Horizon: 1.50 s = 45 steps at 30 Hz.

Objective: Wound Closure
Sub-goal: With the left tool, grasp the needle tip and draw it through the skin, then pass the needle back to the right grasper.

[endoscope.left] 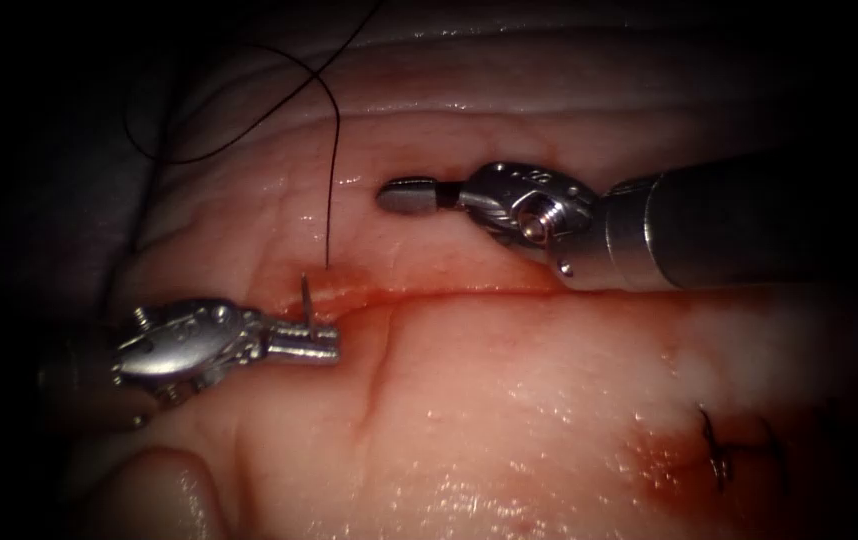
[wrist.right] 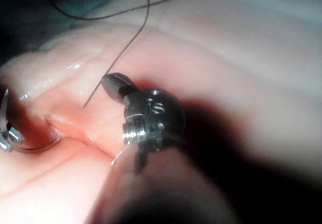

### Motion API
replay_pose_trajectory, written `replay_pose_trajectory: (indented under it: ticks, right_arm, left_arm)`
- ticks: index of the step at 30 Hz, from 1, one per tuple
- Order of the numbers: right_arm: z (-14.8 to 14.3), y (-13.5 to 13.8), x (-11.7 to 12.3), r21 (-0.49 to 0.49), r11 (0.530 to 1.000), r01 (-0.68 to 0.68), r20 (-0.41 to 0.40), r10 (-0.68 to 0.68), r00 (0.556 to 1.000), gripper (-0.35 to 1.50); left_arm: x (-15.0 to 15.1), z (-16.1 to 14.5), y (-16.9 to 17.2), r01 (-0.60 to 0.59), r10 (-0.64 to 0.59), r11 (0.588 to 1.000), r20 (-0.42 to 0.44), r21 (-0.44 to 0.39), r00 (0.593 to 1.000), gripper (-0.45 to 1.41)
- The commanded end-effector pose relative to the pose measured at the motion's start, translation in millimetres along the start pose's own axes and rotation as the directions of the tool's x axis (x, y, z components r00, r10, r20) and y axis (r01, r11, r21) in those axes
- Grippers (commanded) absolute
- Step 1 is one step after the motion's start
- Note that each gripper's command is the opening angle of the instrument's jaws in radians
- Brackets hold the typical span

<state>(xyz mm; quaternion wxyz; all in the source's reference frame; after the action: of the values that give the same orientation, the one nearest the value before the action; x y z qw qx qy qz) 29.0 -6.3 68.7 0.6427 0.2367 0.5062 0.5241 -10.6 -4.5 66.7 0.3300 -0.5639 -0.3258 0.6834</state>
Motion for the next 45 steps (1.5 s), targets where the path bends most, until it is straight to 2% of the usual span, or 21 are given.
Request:
replay_pose_trajectory:
  ticks: [1, 4, 11, 14, 16, 17, 20, 21, 24, 26, 27, 28, 29, 32, 39, 41, 42, 43, 44, 45]
  right_arm:
    - [0.7, 0.0, -0.6, 0.004, 1.0, -0.003, 0.002, 0.003, 1.0, -0.28]
    - [0.5, -0.3, -1.0, 0.004, 1.0, -0.022, 0.012, 0.022, 1.0, -0.21]
    - [0.0, -0.4, -1.6, 0.001, 0.998, -0.068, 0.033, 0.068, 0.997, -0.1]
    - [-0.2, -0.3, -1.6, -0.003, 0.997, -0.075, 0.032, 0.075, 0.997, -0.08]
    - [-0.3, -0.3, -1.6, -0.012, 0.997, -0.082, 0.032, 0.082, 0.996, -0.08]
    - [-0.4, -0.3, -1.6, -0.018, 0.996, -0.089, 0.03, 0.089, 0.996, -0.06]
    - [-0.4, -0.3, -1.6, -0.019, 0.995, -0.101, 0.03, 0.101, 0.994, -0.04]
    - [-0.4, -0.3, -1.6, -0.018, 0.993, -0.118, 0.03, 0.119, 0.992, -0.04]
    - [-0.5, -0.3, -1.6, -0.017, 0.991, -0.13, 0.031, 0.13, 0.991, -0.1]
    - [-0.5, -0.2, -1.6, -0.017, 0.991, -0.136, 0.032, 0.136, 0.99, -0.1]
    - [-0.6, -0.2, -1.6, -0.016, 0.988, -0.153, 0.033, 0.153, 0.988, -0.15]
    - [-0.6, -0.2, -1.6, -0.016, 0.988, -0.153, 0.033, 0.153, 0.988, -0.15]
    - [-0.6, -0.2, -1.6, -0.016, 0.987, -0.159, 0.033, 0.159, 0.987, -0.15]
    - [-0.6, -0.3, -1.7, -0.015, 0.984, -0.176, 0.033, 0.177, 0.984, -0.15]
    - [-0.7, -0.3, -1.7, -0.006, 0.979, -0.205, 0.04, 0.205, 0.978, -0.13]
    - [-0.9, -0.3, -1.6, 0.006, 0.973, -0.229, 0.049, 0.228, 0.972, 0.17]
    - [-0.9, -0.3, -1.6, 0.006, 0.973, -0.229, 0.049, 0.228, 0.972, 0.17]
    - [-1.1, -0.4, -1.5, 0.012, 0.967, -0.253, 0.055, 0.252, 0.966, 0.63]
    - [-1.2, -0.4, -1.5, 0.011, 0.966, -0.259, 0.059, 0.258, 0.964, 0.79]
    - [-1.2, -0.4, -1.5, 0.011, 0.966, -0.259, 0.059, 0.258, 0.964, 0.79]
  left_arm:
    - [-0.4, 0.6, -0.3, 0.002, -0.002, 1.0, 0.0, 0.001, 1.0, -0.45]
    - [0.7, 0.0, 0.3, 0.092, -0.095, 0.993, -0.033, -0.072, 0.995, -0.45]
    - [2.5, -1.3, 1.9, 0.114, -0.126, 0.98, -0.065, -0.164, 0.99, -0.45]
    - [3.4, -1.7, 2.5, 0.071, -0.089, 0.981, -0.092, -0.18, 0.992, -0.45]
    - [4.3, -2.0, 3.0, 0.002, -0.023, 0.984, -0.115, -0.176, 0.993, -0.45]
    - [5.5, -2.3, 3.5, -0.113, 0.092, 0.984, -0.143, -0.141, 0.985, -0.45]
    - [7.4, -2.7, 4.1, -0.269, 0.251, 0.959, -0.176, -0.089, 0.952, -0.45]
    - [8.8, -2.9, 4.5, -0.381, 0.365, 0.923, -0.197, -0.053, 0.91, -0.45]
    - [10.6, -3.2, 5.0, -0.475, 0.466, 0.88, -0.192, 0.002, 0.864, -0.45]
    - [11.1, -3.3, 5.1, -0.499, 0.492, 0.866, -0.195, 0.015, 0.848, -0.45]
    - [12.1, -3.4, 5.3, -0.536, 0.533, 0.843, -0.199, 0.043, 0.822, -0.45]
    - [12.1, -3.4, 5.3, -0.536, 0.533, 0.843, -0.199, 0.043, 0.822, -0.45]
    - [12.9, -3.5, 5.3, -0.567, 0.57, 0.82, -0.188, 0.072, 0.8, -0.45]
    - [14.3, -3.6, 4.9, -0.605, 0.615, 0.788, -0.171, 0.112, 0.77, -0.45]
    - [16.1, -3.4, 4.0, -0.643, 0.667, 0.744, -0.142, 0.181, 0.732, -0.45]
    - [16.0, -2.9, 3.6, -0.67, 0.698, 0.713, -0.123, 0.204, 0.705, -0.45]
    - [16.0, -2.9, 3.6, -0.67, 0.698, 0.713, -0.123, 0.204, 0.705, -0.45]
    - [15.3, -2.5, 3.4, -0.692, 0.724, 0.685, -0.103, 0.226, 0.683, -0.45]
    - [14.8, -2.3, 3.3, -0.708, 0.739, 0.668, -0.092, 0.232, 0.667, -0.45]
    - [14.8, -2.3, 3.3, -0.708, 0.739, 0.668, -0.092, 0.232, 0.667, -0.45]
